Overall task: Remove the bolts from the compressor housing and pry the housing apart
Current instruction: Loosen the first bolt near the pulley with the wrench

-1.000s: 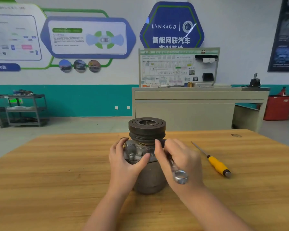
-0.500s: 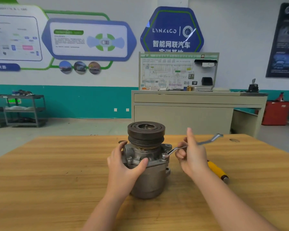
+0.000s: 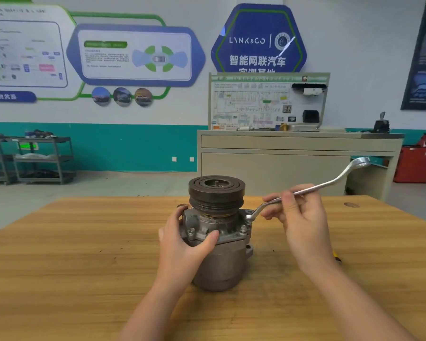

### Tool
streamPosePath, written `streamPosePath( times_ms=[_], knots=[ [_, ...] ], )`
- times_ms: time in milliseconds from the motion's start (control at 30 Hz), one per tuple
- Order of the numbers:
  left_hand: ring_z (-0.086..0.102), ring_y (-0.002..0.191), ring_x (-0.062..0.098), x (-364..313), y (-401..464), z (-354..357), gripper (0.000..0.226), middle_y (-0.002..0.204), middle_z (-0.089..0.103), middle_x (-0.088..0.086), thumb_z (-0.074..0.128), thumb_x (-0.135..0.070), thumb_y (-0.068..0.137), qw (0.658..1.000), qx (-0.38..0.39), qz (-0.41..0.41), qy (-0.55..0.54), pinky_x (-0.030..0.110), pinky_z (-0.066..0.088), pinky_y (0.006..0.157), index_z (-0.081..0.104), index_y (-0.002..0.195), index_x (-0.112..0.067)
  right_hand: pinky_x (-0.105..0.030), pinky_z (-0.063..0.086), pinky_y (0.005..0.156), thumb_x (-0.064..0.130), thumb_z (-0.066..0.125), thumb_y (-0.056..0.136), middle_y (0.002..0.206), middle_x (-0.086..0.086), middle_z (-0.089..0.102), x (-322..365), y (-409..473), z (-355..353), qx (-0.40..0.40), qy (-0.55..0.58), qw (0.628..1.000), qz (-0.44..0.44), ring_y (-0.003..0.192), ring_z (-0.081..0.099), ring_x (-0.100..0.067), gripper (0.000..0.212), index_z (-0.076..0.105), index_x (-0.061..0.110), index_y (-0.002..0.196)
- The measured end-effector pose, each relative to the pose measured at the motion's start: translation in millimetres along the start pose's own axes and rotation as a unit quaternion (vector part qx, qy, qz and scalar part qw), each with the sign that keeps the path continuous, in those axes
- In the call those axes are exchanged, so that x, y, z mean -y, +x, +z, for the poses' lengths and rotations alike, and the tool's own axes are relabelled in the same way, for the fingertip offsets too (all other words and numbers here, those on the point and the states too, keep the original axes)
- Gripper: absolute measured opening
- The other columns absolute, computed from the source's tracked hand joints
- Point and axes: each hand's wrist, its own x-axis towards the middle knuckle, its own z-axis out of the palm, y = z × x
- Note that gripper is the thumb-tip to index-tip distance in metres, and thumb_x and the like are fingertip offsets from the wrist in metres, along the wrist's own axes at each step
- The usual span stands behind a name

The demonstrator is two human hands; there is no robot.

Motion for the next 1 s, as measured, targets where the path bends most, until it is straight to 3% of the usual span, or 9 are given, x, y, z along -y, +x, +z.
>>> streamPosePath(
  times_ms=[133,233,333,500,567,667,733,867,1000],
  knots=[
    [0.043,0.117,0.005,-3,-1,-1,0.076,0.116,0.041,-0.024,0.084,-0.039,0.070,1.000,-0.002,0.000,0.001,0.013,0.034,0.087,0.037,0.128,-0.051,-0.024,0.055,0.064,0.039,0.050,0.092,0.086,0.000,0.072,-4,-11,5,0.065,-0.055,0.993,-0.084,0.064,0.070,-0.016,0.012,0.057,0.049,0.088],
    [0.042,0.114,-0.002,-3,-1,-1,0.078,0.118,0.040,-0.023,0.084,-0.041,0.070,1.000,0.000,-0.001,0.005,0.012,0.034,0.086,0.036,0.131,-0.049,-0.018,0.053,0.067,0.035,0.054,0.096,0.077,0.008,0.070,-9,-17,5,0.082,-0.125,0.980,-0.129,0.068,0.069,-0.008,0.009,0.062,0.039,0.093],
    [0.041,0.116,-0.003,-2,0,-1,0.078,0.119,0.043,-0.020,0.085,-0.042,0.070,1.000,-0.004,0.000,0.010,0.009,0.034,0.085,0.038,0.132,-0.047,-0.022,0.056,0.066,0.035,0.058,0.092,0.079,0.011,0.069,-8,-23,4,0.089,-0.170,0.965,-0.176,0.071,0.068,-0.003,0.016,0.068,0.023,0.095],
    [0.045,0.115,0.004,-1,1,0,0.089,0.117,0.047,-0.014,0.079,-0.054,0.056,1.000,-0.015,-0.004,0.012,0.014,0.037,0.089,0.044,0.137,-0.038,-0.025,0.055,0.077,0.007,0.070,0.081,0.095,0.001,0.074,-17,-42,10,0.075,-0.327,0.884,-0.326,0.086,0.070,-0.011,0.016,0.074,0.006,0.096],
    [0.045,0.111,-0.008,-2,1,0,0.090,0.119,0.048,-0.011,0.079,-0.056,0.056,1.000,-0.014,-0.004,0.003,0.012,0.036,0.087,0.044,0.136,-0.039,-0.024,0.055,0.082,0.012,0.064,0.088,0.099,-0.001,0.073,-23,-52,11,0.070,-0.334,0.875,-0.343,0.090,0.070,-0.011,0.017,0.070,0.011,0.104],
    [0.043,0.106,-0.018,0,0,0,0.079,0.120,0.046,-0.012,0.086,-0.040,0.068,1.000,-0.009,-0.001,0.000,0.011,0.036,0.085,0.041,0.133,-0.044,-0.017,0.053,0.069,0.031,0.045,0.097,0.098,0.009,0.071,-20,-59,17,-0.037,-0.172,0.965,-0.194,0.074,0.066,-0.006,0.015,0.053,0.043,0.104],
    [0.044,0.109,-0.013,0,0,0,0.078,0.120,0.044,-0.015,0.085,-0.037,0.070,1.000,-0.007,-0.005,-0.001,0.011,0.035,0.086,0.039,0.131,-0.048,-0.020,0.049,0.053,0.030,0.038,0.098,0.085,0.001,0.072,-18,-52,23,-0.137,-0.032,0.988,-0.069,0.054,0.060,-0.014,0.023,0.047,0.049,0.089],
    [0.044,0.109,-0.008,-1,0,0,0.077,0.119,0.045,-0.015,0.085,-0.036,0.069,1.000,-0.011,-0.002,-0.001,0.016,0.037,0.089,0.040,0.131,-0.048,-0.020,0.035,0.036,0.010,0.031,0.103,0.057,-0.007,0.062,-24,-15,22,-0.231,0.143,0.951,0.148,0.033,0.043,-0.018,0.022,0.041,0.022,0.088],
    [0.045,0.111,-0.004,0,0,1,0.075,0.118,0.045,-0.015,0.085,-0.035,0.070,1.000,-0.013,0.003,0.000,0.016,0.037,0.088,0.039,0.127,-0.051,-0.017,0.030,0.031,0.009,0.033,0.103,0.057,-0.010,0.052,-33,24,15,-0.167,0.223,0.870,0.407,0.032,0.038,-0.012,0.019,0.041,0.008,0.086]
  ],
)
